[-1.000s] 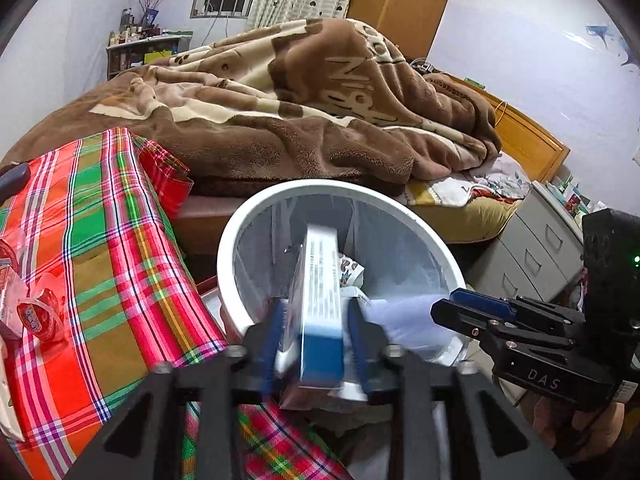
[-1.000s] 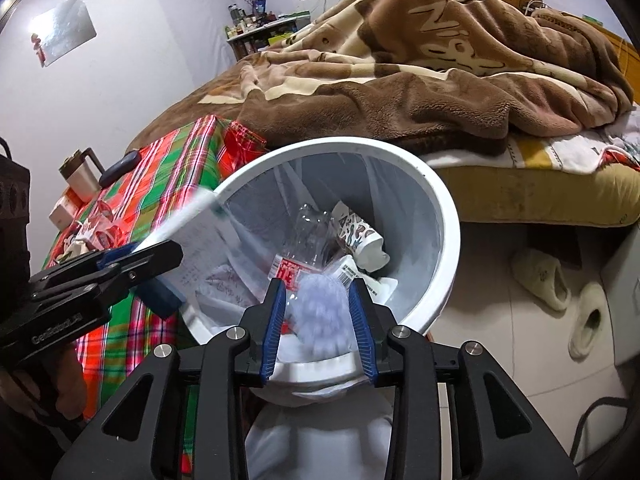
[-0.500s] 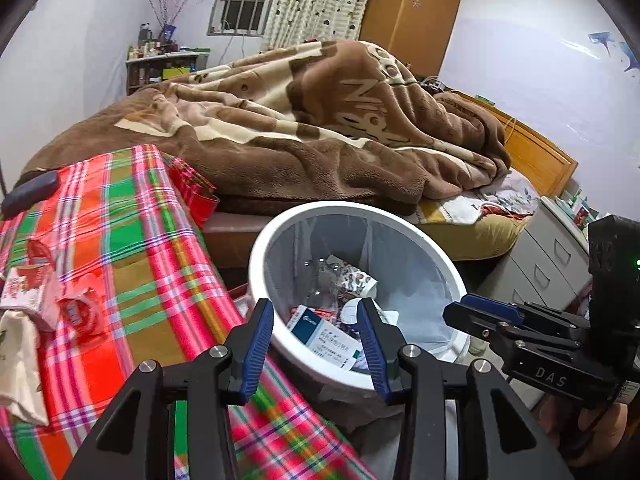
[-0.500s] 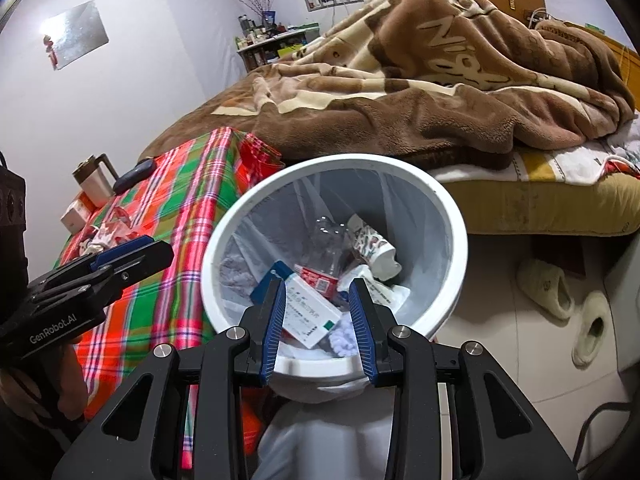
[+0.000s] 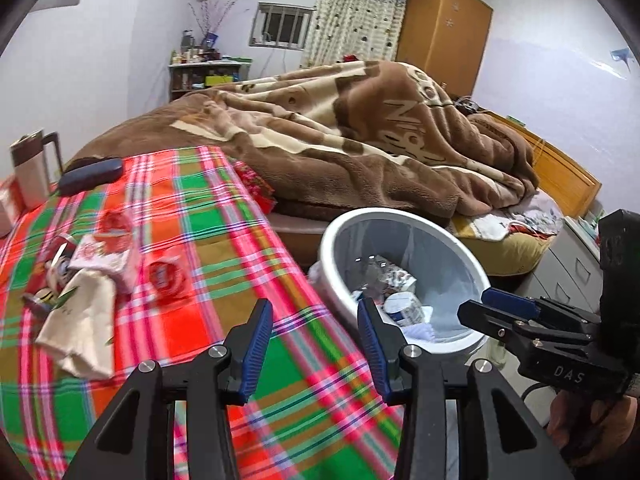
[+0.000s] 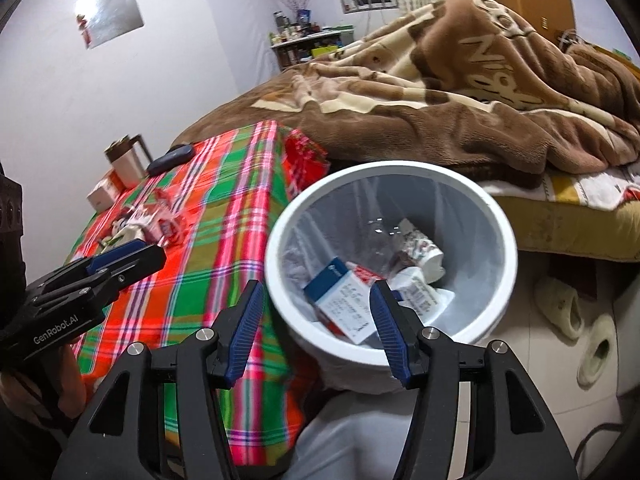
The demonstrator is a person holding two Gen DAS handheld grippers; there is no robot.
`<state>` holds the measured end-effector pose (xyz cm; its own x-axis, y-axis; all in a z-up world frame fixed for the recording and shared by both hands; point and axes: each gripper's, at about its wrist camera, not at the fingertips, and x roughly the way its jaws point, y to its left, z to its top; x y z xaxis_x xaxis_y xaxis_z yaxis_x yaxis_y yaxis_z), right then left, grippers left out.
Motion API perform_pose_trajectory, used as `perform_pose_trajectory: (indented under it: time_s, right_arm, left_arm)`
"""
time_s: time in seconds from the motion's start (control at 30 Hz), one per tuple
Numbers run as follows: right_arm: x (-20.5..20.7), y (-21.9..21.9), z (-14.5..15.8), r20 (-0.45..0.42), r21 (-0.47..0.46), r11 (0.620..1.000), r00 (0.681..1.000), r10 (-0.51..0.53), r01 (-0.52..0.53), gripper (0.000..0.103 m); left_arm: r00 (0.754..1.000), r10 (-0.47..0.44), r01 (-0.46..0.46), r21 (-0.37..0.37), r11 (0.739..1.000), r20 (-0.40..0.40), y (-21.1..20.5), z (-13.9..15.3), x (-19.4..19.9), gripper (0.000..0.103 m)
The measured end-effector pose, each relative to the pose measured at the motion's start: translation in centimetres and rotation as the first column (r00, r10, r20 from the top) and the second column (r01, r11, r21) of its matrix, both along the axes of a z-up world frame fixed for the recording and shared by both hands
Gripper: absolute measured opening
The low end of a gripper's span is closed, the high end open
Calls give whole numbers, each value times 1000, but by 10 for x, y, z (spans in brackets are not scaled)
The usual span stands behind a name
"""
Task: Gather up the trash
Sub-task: 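Open both grippers to drop the box and foam net into the bin, then move both open grippers back over the table toward the paper bag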
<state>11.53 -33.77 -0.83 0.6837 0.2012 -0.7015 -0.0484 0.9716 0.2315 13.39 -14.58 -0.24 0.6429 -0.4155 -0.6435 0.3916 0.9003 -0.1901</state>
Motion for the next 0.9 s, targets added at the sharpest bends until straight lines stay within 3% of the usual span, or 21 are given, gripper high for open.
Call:
perform_pose_trajectory:
  time_s: [0.4, 0.9]
  right_arm:
    - [2, 43, -1, -26, -1, 992, 991, 129, -129, 57]
    - [4, 77, -7, -43, 10, 980, 979, 198, -198, 57]
  left_arm:
    - [992, 124, -124, 17, 992, 2, 56, -6, -14, 44]
    - [982, 185, -185, 5, 983, -32, 95, -19, -23, 44]
